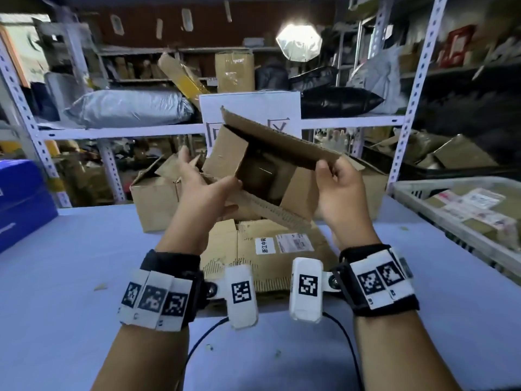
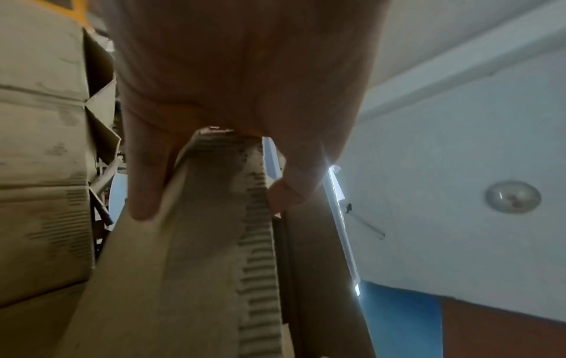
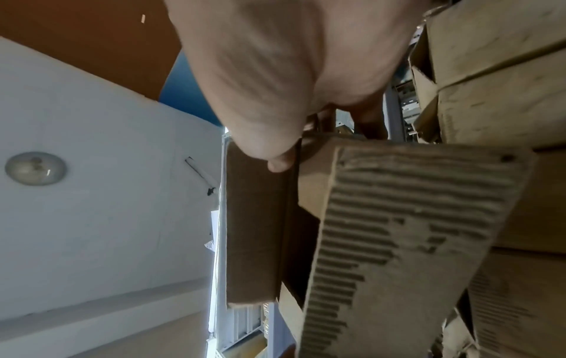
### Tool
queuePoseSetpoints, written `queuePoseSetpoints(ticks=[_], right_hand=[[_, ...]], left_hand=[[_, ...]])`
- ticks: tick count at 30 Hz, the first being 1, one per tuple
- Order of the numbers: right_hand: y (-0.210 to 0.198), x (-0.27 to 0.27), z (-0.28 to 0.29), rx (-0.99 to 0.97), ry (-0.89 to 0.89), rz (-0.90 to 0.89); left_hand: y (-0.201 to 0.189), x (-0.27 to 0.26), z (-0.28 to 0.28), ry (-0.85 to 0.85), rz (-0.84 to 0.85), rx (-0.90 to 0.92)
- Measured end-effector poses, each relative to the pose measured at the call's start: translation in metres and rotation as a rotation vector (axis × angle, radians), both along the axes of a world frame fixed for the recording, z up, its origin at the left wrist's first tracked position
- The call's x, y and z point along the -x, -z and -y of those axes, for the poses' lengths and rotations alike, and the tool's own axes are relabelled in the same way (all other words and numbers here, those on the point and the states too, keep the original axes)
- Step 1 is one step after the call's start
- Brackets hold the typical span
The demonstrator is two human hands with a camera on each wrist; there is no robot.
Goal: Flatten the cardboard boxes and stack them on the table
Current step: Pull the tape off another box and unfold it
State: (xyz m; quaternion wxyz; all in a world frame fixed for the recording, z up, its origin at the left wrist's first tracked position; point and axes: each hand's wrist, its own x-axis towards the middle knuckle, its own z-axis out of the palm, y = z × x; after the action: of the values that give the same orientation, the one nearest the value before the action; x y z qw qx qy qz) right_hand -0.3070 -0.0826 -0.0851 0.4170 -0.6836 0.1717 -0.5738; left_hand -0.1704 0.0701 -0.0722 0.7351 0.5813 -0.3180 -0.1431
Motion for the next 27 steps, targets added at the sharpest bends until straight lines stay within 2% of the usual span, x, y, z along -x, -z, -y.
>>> queuePoseSetpoints(ticks=[4, 9, 14, 19, 24, 27], right_hand=[[0.006, 0.003, 0.003, -0.124, 0.026, 0.020], [0.009, 0.010, 0.009, -0.443, -0.103, 0.095], [0.005, 0.016, 0.008, -0.545, -0.240, 0.076], [-0.001, 0.018, 0.006, -0.442, -0.210, 0.030], [-0.004, 0.011, -0.007, -0.229, -0.191, 0.088], [-0.001, 0.005, -0.015, -0.100, -0.222, 0.112]], left_hand=[[0.002, 0.002, 0.000, 0.062, -0.020, 0.028], [0.005, 0.005, 0.005, 0.102, -0.055, 0.108], [0.010, 0.005, 0.006, 0.058, -0.008, 0.136], [0.012, 0.002, 0.004, 0.049, 0.116, 0.079], [0.011, -0.007, 0.003, -0.074, 0.317, -0.095], [0.008, -0.014, 0.001, -0.139, 0.233, -0.094]])
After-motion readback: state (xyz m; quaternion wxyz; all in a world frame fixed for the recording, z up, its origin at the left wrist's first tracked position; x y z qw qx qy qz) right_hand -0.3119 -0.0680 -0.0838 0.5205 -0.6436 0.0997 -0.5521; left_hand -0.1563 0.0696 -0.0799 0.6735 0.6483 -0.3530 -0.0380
